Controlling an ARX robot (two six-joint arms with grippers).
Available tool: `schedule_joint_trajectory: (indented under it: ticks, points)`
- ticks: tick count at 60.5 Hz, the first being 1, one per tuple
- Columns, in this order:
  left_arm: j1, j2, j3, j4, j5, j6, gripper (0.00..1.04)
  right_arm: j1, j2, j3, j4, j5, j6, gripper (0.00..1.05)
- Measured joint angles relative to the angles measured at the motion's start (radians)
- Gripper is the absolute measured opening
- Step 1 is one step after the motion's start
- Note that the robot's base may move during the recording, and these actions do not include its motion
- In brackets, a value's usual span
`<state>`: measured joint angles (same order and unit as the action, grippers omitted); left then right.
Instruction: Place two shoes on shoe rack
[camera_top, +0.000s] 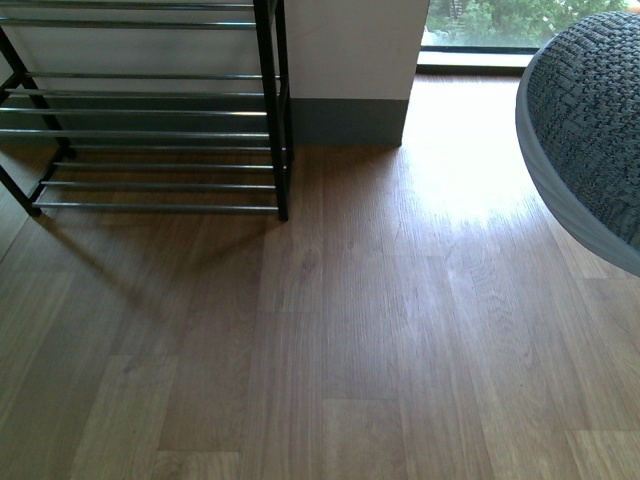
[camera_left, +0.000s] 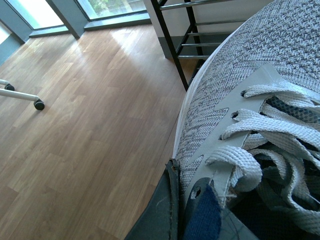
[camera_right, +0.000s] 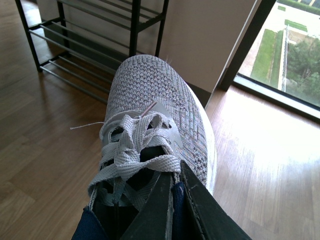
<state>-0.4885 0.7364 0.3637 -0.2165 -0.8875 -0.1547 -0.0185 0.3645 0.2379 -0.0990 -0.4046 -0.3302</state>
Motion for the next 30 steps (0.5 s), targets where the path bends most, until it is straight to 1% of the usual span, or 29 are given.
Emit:
schedule_joint_trajectory:
  ticks: [30]
  points:
    - [-0.001,0.002,0.0,0.0,0.01,0.0,0.01,-0.002,0.0,0.0,0.0,0.004,0.0,0.01]
